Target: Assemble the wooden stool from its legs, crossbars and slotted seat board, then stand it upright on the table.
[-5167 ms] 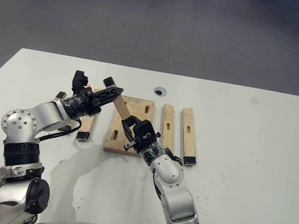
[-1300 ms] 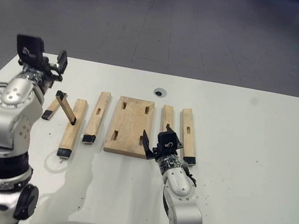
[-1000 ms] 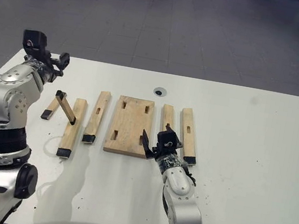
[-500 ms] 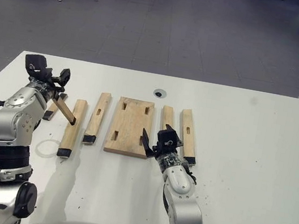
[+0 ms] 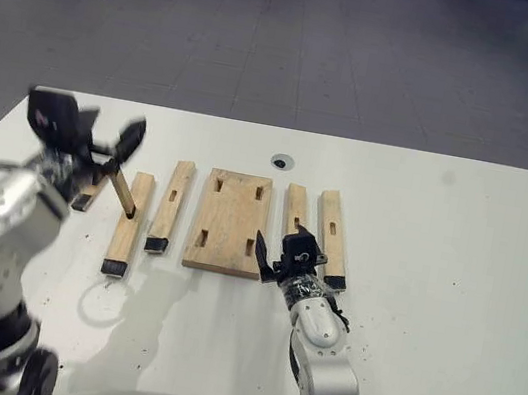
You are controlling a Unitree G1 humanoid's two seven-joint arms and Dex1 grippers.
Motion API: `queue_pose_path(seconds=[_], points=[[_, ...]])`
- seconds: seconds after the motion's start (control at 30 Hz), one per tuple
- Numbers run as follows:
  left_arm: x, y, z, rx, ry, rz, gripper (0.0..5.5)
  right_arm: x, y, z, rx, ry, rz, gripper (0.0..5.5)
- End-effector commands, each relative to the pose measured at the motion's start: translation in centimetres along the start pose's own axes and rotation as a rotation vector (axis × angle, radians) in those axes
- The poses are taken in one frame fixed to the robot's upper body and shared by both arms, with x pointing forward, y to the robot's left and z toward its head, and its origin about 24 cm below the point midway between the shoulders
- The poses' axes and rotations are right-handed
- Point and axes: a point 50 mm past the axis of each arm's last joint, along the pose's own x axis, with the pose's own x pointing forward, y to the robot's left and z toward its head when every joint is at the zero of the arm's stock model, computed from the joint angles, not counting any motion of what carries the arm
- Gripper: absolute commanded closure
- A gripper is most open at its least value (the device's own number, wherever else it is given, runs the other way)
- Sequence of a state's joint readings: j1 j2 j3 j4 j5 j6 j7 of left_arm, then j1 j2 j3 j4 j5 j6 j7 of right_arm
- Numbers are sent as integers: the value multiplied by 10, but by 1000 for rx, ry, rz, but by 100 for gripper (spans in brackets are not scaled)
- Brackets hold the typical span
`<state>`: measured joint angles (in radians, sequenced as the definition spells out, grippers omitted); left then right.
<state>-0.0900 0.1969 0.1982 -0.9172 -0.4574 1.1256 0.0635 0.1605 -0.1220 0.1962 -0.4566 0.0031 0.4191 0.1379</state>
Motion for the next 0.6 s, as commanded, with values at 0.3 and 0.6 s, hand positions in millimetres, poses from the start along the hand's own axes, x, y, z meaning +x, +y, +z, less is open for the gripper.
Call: queue_pose_path(seconds=[0.3, 0.6], points=[[-65, 4, -103, -5, 508, 183, 45, -3, -5, 0, -31, 21, 28, 153], [-47, 19, -145, 28, 591, 212, 45, 2, -10, 6, -38, 8, 33, 153]])
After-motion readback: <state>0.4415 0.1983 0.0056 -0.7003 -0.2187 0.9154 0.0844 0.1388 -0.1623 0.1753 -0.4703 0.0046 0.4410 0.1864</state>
